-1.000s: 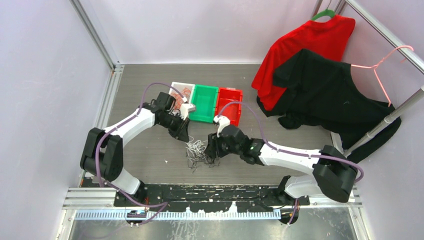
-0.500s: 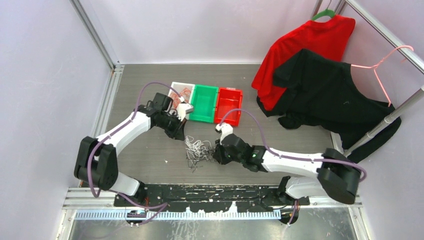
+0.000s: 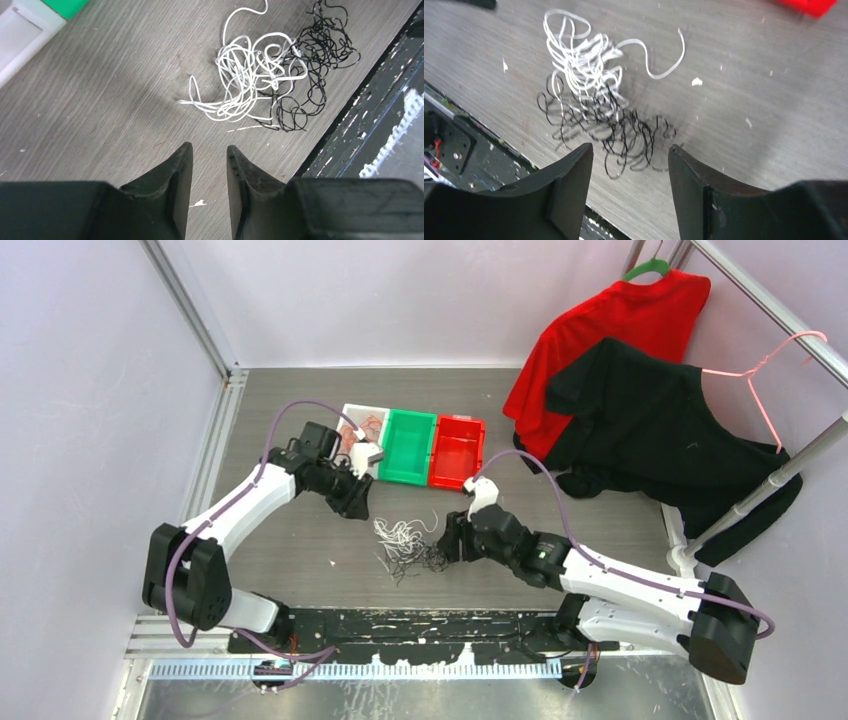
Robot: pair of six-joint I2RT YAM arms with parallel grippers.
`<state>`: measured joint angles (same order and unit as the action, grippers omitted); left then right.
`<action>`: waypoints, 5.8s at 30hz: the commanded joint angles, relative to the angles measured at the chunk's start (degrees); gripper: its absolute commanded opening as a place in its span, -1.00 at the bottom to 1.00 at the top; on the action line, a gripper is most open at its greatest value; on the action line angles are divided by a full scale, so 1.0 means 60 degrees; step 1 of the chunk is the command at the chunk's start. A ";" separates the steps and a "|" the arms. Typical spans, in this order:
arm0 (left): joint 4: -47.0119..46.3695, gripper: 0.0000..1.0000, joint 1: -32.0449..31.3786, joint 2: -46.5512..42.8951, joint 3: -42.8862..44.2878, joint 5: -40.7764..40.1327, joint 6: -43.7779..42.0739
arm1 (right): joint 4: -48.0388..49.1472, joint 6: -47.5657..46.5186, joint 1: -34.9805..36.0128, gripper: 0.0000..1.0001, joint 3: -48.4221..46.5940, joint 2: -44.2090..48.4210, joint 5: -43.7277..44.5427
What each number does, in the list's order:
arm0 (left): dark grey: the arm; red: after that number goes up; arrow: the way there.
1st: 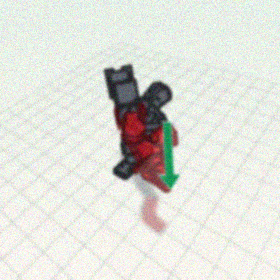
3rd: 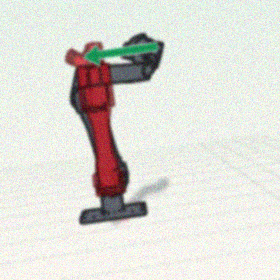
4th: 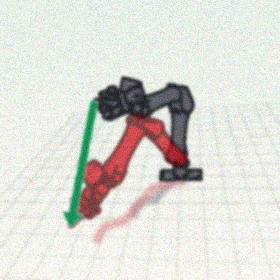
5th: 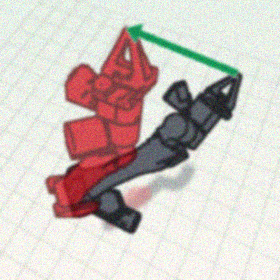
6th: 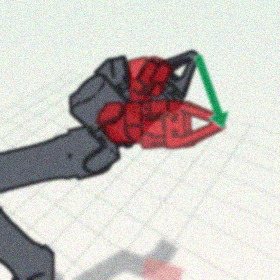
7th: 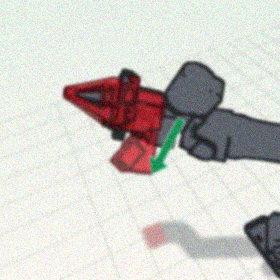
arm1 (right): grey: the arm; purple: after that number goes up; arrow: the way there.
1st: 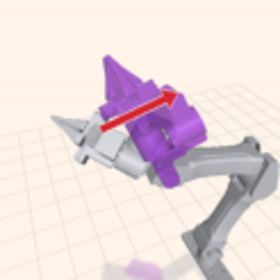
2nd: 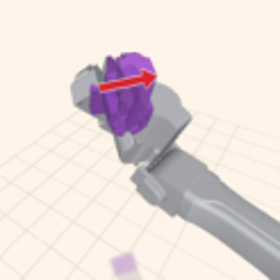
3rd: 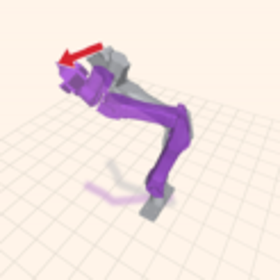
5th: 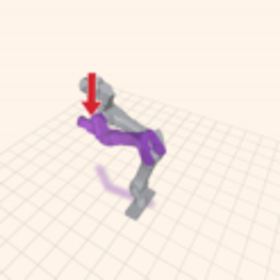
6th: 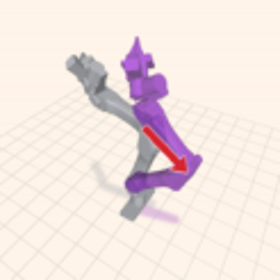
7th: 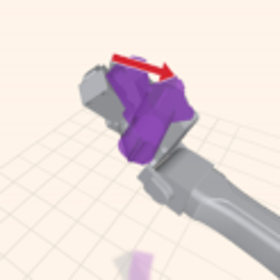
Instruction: Untangle the cables
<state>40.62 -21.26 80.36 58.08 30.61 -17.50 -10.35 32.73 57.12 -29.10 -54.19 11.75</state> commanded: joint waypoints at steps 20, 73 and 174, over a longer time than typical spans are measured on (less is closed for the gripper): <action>0.1532 -0.31 0.1359 0.0169 0.0901 0.1179 0.0325 | 0.1341 -0.4652 -0.0937 0.14 -0.5376 -0.7243 -0.4647; 0.3806 -0.06 0.1152 -0.2775 0.3173 0.6713 -0.0804 | 0.3918 -0.1168 -0.0966 -0.93 -0.5830 -0.2587 -0.7129; -0.3335 -1.00 -0.1332 -0.3538 0.7273 0.1872 0.2987 | 0.7863 -0.0631 -0.0602 -0.11 -0.0018 -0.3505 -0.2323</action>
<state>24.84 -29.15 58.74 96.64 44.97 2.33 28.05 25.82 53.30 -32.77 -76.27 -6.66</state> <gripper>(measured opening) 0.010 0.435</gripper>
